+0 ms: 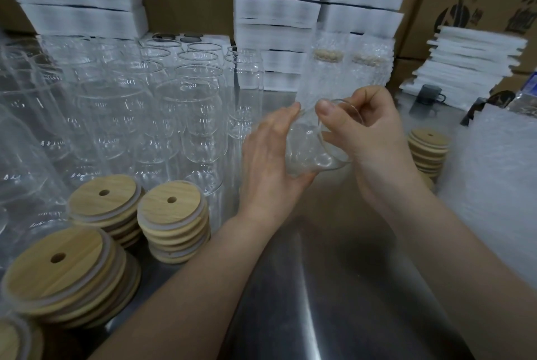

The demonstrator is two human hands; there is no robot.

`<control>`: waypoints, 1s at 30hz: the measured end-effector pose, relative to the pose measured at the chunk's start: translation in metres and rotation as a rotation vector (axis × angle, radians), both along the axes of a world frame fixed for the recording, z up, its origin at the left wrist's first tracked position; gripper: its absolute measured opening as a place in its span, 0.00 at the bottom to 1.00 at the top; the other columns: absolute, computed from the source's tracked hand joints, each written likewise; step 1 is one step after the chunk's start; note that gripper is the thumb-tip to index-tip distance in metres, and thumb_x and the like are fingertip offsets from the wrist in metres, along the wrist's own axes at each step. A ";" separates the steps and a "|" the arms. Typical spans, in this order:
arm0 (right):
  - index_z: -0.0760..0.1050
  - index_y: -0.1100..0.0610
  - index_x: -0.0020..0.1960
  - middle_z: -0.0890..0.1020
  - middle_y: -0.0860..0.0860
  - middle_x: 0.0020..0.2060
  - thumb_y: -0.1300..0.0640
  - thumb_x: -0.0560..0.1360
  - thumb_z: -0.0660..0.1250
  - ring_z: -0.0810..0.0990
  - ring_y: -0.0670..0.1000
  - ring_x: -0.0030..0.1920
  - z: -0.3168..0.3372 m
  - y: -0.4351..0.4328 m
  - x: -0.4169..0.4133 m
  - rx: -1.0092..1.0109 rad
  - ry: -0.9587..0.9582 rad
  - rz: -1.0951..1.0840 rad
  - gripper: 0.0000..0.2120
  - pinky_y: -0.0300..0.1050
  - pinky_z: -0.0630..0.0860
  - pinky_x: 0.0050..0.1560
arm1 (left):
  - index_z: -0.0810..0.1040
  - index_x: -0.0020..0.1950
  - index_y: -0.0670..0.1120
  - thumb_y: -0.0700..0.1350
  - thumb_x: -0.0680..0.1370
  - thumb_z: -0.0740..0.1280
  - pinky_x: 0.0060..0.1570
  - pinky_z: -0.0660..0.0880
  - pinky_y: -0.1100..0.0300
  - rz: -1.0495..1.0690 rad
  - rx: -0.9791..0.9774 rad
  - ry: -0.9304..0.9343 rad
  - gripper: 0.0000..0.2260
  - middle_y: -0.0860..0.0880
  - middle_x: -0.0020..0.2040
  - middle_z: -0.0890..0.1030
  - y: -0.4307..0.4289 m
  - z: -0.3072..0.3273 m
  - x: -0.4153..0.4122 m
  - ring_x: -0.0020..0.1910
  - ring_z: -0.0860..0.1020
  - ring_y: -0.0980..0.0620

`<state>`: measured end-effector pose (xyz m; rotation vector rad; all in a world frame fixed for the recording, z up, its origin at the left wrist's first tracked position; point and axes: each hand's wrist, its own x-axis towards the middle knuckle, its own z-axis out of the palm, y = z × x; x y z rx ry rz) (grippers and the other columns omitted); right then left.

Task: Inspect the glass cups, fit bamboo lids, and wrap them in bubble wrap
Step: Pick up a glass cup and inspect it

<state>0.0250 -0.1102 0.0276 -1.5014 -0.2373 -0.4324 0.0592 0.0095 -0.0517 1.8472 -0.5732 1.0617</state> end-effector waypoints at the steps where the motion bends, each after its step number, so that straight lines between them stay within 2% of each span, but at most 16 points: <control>1: 0.67 0.54 0.44 0.71 0.57 0.44 0.50 0.64 0.80 0.74 0.52 0.47 0.000 -0.001 0.000 0.020 0.015 -0.003 0.23 0.62 0.76 0.59 | 0.61 0.72 0.50 0.47 0.66 0.79 0.65 0.69 0.44 0.004 0.007 -0.006 0.40 0.46 0.68 0.73 0.000 0.000 0.000 0.67 0.69 0.50; 6: 0.72 0.54 0.41 0.76 0.54 0.44 0.49 0.67 0.74 0.79 0.48 0.46 0.003 -0.008 0.001 0.104 0.085 0.021 0.14 0.53 0.81 0.55 | 0.61 0.72 0.50 0.48 0.66 0.79 0.64 0.70 0.46 -0.002 0.006 -0.016 0.39 0.50 0.67 0.70 -0.001 0.000 -0.002 0.67 0.68 0.52; 8: 0.74 0.54 0.42 0.78 0.53 0.44 0.50 0.68 0.73 0.80 0.49 0.47 0.004 -0.011 0.003 0.134 0.109 0.055 0.11 0.51 0.81 0.54 | 0.61 0.71 0.50 0.47 0.66 0.80 0.63 0.70 0.45 -0.001 -0.006 -0.013 0.40 0.48 0.67 0.72 -0.001 0.001 -0.002 0.66 0.69 0.51; 10: 0.76 0.54 0.42 0.80 0.51 0.41 0.51 0.68 0.73 0.80 0.51 0.49 0.004 -0.014 0.004 0.169 0.130 0.092 0.09 0.50 0.81 0.53 | 0.60 0.71 0.50 0.47 0.66 0.81 0.63 0.70 0.45 -0.002 -0.012 0.001 0.40 0.45 0.67 0.74 -0.001 0.002 -0.002 0.66 0.70 0.50; 12: 0.78 0.55 0.43 0.82 0.50 0.40 0.52 0.69 0.72 0.80 0.51 0.50 0.004 -0.016 0.006 0.209 0.153 0.139 0.08 0.51 0.80 0.56 | 0.60 0.71 0.50 0.47 0.66 0.81 0.64 0.70 0.47 -0.008 -0.029 0.021 0.41 0.47 0.66 0.73 0.000 0.003 -0.004 0.65 0.69 0.52; 16: 0.80 0.58 0.49 0.84 0.51 0.45 0.56 0.73 0.69 0.81 0.51 0.53 0.004 -0.019 0.011 0.242 0.176 0.278 0.08 0.51 0.78 0.60 | 0.65 0.72 0.41 0.54 0.68 0.75 0.66 0.69 0.53 -0.042 -0.107 0.055 0.38 0.52 0.65 0.69 0.000 0.006 -0.007 0.65 0.69 0.55; 18: 0.82 0.57 0.50 0.84 0.51 0.47 0.58 0.73 0.68 0.81 0.51 0.55 0.004 -0.021 0.013 0.268 0.180 0.361 0.08 0.49 0.77 0.62 | 0.66 0.72 0.39 0.55 0.68 0.74 0.67 0.66 0.60 -0.045 -0.142 0.071 0.39 0.55 0.65 0.67 0.001 0.006 -0.007 0.65 0.68 0.58; 20: 0.83 0.56 0.52 0.84 0.51 0.49 0.59 0.74 0.66 0.80 0.51 0.57 0.004 -0.022 0.015 0.274 0.176 0.438 0.09 0.49 0.74 0.65 | 0.65 0.73 0.41 0.55 0.67 0.75 0.67 0.65 0.61 -0.044 -0.166 0.101 0.39 0.55 0.66 0.67 0.002 0.006 -0.007 0.65 0.68 0.58; 25: 0.78 0.56 0.62 0.82 0.50 0.57 0.60 0.72 0.67 0.77 0.51 0.66 0.002 -0.024 0.015 0.205 0.119 0.572 0.18 0.47 0.69 0.71 | 0.61 0.73 0.46 0.53 0.66 0.76 0.68 0.69 0.48 -0.082 -0.231 0.164 0.41 0.48 0.66 0.70 0.003 0.005 -0.005 0.67 0.70 0.49; 28: 0.75 0.56 0.65 0.82 0.50 0.58 0.62 0.71 0.68 0.75 0.51 0.68 0.003 -0.024 0.013 0.156 0.097 0.577 0.22 0.46 0.69 0.71 | 0.61 0.73 0.46 0.51 0.65 0.78 0.66 0.70 0.47 -0.077 -0.245 0.184 0.41 0.47 0.65 0.71 0.003 0.004 -0.004 0.65 0.71 0.50; 30: 0.75 0.56 0.64 0.81 0.50 0.58 0.62 0.69 0.71 0.76 0.51 0.67 0.004 -0.022 0.011 0.118 0.078 0.550 0.24 0.44 0.73 0.67 | 0.61 0.73 0.47 0.49 0.65 0.78 0.66 0.70 0.47 -0.072 -0.258 0.199 0.42 0.47 0.65 0.71 0.004 0.003 -0.004 0.65 0.71 0.50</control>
